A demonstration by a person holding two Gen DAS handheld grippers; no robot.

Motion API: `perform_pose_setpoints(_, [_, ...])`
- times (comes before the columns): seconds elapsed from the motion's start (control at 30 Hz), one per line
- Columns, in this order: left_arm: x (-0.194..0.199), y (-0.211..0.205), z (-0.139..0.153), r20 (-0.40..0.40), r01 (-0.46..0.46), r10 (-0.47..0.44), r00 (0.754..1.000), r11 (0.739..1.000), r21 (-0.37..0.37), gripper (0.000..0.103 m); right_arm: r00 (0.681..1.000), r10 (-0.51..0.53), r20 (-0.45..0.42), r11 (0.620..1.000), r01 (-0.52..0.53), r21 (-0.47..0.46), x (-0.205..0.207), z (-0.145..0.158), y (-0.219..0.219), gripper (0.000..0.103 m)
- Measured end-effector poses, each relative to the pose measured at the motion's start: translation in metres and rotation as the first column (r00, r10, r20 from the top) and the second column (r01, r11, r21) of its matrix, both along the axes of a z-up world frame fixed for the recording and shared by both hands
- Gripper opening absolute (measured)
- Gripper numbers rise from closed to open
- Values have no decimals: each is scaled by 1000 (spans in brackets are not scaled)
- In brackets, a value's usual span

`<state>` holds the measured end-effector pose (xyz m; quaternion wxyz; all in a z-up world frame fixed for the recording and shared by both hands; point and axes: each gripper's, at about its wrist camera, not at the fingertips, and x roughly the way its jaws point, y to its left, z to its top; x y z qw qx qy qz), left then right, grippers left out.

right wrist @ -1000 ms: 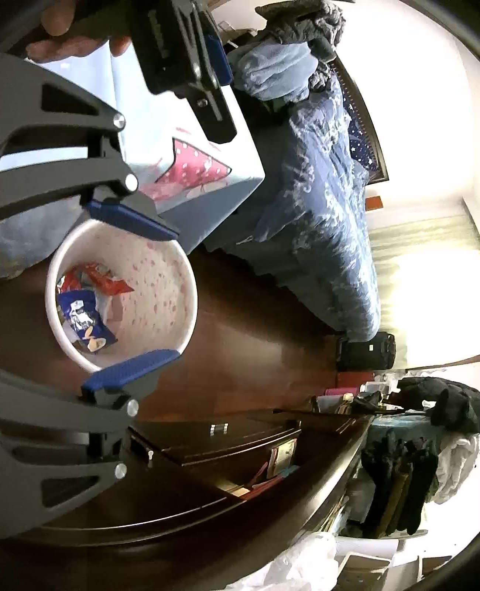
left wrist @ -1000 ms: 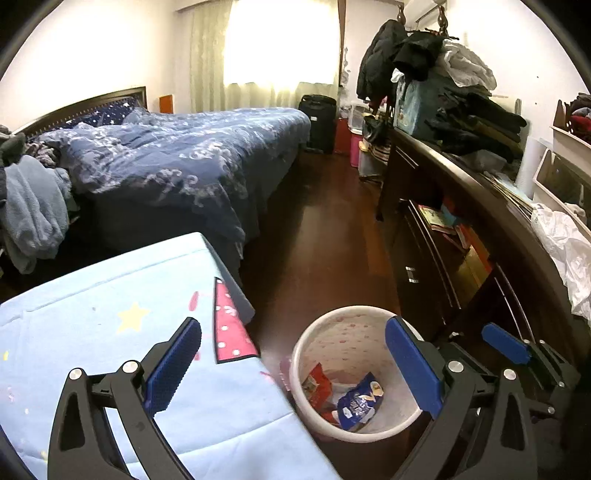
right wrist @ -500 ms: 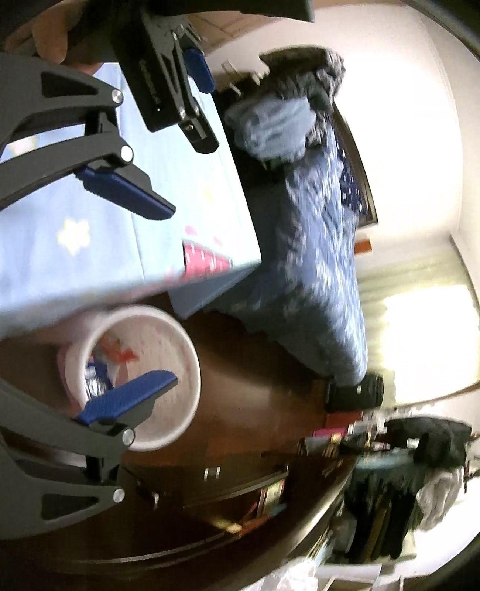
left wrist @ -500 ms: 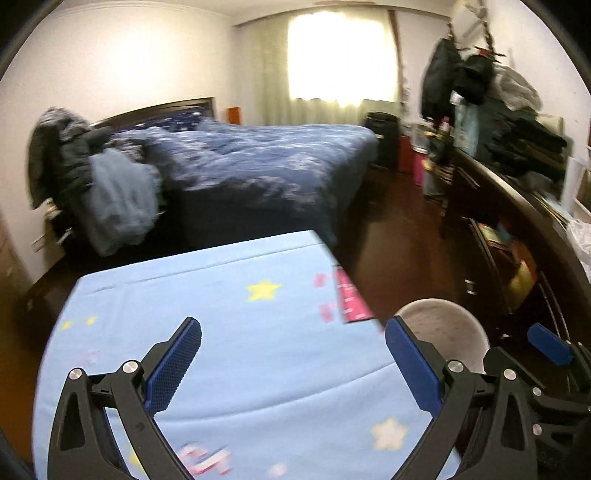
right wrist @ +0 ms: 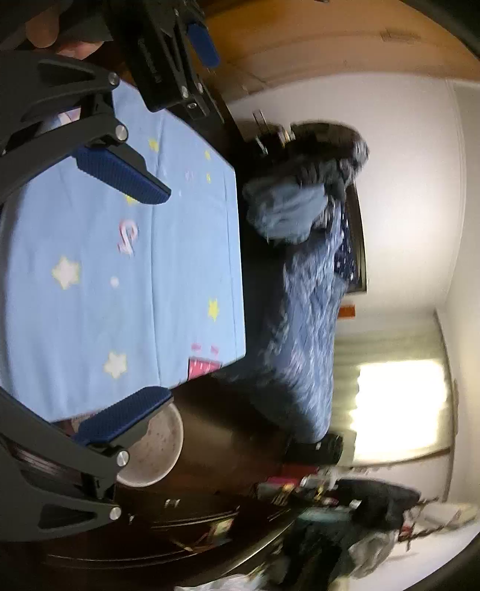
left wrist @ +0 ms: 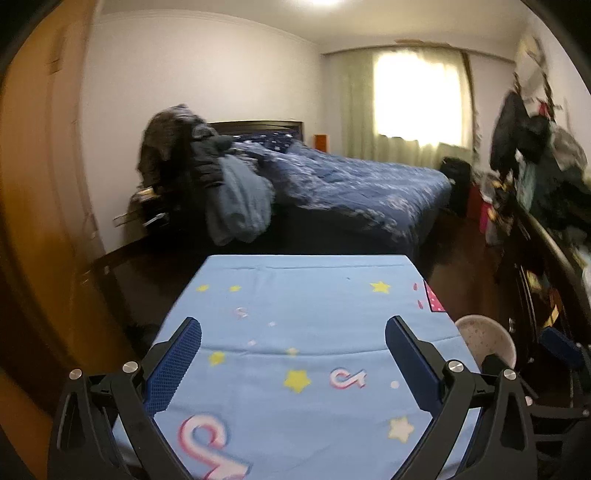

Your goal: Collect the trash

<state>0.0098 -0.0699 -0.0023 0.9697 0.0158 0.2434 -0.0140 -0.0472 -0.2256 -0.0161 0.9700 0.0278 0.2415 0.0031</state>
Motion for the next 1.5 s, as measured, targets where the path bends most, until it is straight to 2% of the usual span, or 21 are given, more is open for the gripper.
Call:
perform_pose_setpoints(0.07, [-14,11,7,21,-10,11,1000,1000,-29,99,1000,1,17,1000,-1,-31,-7,8,9,99])
perform_pose_setpoints(0.23, [-39,24,21,101,-75,75,992,997,-8,99,996,17,90,999,-12,-53,-26,28,24,100])
perform_pose_setpoints(0.4, [-50,32,27,145,-85,87,986,996,-26,99,991,31,132,996,-20,-85,-37,37,33,99])
perform_pose_setpoints(0.67, [-54,35,27,150,-82,87,985,996,-33,99,991,61,119,994,-50,-93,-41,38,39,99])
perform_pose_setpoints(1.5, [-53,44,25,141,-106,109,984,994,-28,99,995,57,86,994,-49,-94,-34,30,45,100])
